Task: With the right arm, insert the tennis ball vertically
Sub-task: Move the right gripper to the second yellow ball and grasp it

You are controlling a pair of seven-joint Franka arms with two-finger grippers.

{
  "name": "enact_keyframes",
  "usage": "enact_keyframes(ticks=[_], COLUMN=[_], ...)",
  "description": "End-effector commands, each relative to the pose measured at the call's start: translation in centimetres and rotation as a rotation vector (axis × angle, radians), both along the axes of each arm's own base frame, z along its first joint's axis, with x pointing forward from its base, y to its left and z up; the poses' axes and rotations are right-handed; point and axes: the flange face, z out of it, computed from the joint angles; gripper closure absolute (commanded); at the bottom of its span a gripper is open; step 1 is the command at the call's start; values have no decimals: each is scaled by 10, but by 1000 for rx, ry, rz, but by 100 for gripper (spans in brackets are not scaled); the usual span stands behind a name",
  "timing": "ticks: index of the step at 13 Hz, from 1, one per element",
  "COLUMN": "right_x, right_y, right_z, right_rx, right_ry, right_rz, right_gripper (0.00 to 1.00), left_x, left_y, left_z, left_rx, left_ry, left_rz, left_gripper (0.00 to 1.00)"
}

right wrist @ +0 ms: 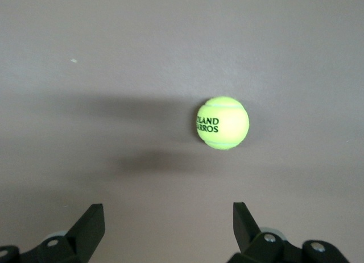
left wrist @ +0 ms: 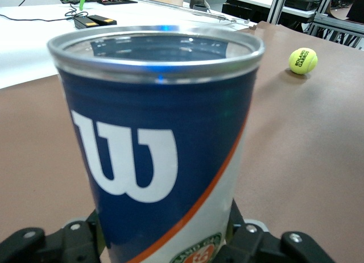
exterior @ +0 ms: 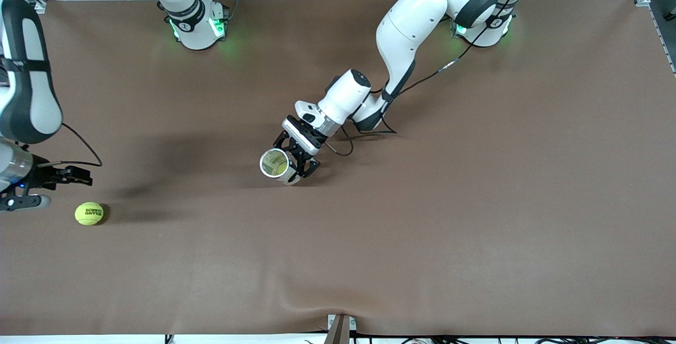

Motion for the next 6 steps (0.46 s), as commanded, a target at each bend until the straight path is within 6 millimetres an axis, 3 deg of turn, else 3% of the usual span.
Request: enact_keyframes(ticks=[1, 6], right_x=[-4, -9], right_y=[-17, -48], right_z=[-28, -78], right_rx=[-38, -71], right_ry=[-25, -128], right_rz=[25, 27], right_gripper=[0, 0], left_x=[-1, -3], left_y=[0, -1], left_z=[-10, -6], left_rx=[-2, -5], left_ry=[12, 11], left_rz=[16, 13], left_gripper=[22, 20])
